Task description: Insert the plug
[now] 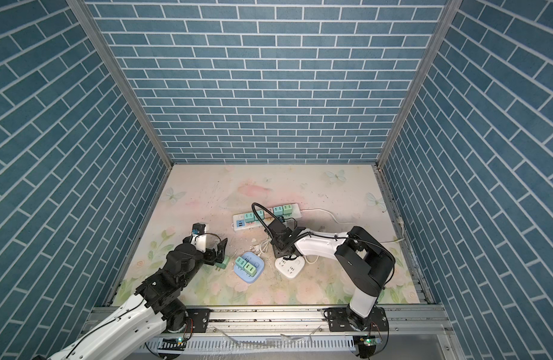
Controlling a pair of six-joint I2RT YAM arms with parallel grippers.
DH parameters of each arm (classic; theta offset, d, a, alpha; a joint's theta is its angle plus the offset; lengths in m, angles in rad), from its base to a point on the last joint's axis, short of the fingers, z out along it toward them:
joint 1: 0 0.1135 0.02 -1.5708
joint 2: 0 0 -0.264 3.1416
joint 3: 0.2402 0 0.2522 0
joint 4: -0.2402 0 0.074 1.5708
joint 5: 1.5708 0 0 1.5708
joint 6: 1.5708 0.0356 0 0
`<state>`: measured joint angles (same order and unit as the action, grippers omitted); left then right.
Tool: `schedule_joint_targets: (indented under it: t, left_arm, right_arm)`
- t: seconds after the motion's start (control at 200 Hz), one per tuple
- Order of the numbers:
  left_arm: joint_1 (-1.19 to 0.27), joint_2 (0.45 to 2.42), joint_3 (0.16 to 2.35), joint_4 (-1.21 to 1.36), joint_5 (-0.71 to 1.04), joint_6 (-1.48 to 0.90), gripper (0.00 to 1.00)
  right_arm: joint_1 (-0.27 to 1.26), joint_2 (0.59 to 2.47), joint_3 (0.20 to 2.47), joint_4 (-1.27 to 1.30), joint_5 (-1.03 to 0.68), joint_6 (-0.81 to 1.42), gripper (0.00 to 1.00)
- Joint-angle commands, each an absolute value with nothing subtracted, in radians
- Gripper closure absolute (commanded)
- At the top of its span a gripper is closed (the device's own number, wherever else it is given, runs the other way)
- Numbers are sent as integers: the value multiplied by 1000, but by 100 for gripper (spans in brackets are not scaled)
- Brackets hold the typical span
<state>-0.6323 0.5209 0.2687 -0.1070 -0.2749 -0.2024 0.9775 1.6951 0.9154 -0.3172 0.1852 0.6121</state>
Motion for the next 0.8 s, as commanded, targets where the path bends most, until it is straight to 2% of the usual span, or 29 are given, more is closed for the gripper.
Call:
schedule_joint_targets:
  t: [0.0,0.29,0.46,0.645,0.795]
  left_arm:
    - [-626,518,264,-106,-276,-199,0]
    - [-626,489,256,-116,-313,-218,1]
    - [-626,461,249,-131,-368,-232,1]
    - [-626,471,286,-246,-618,-384,0]
    - [-626,491,370,-492,-792,-600,1]
  right_arm:
    - [1022,1652,863,-361,135,622,36]
    - [1104,1599,888,-469,179,623,36]
    - [1108,1496,893,-501,248,623,36]
    - [1123,1342,930,-487,352,598,36]
    - [1157,1282,960,-403,365,545,36]
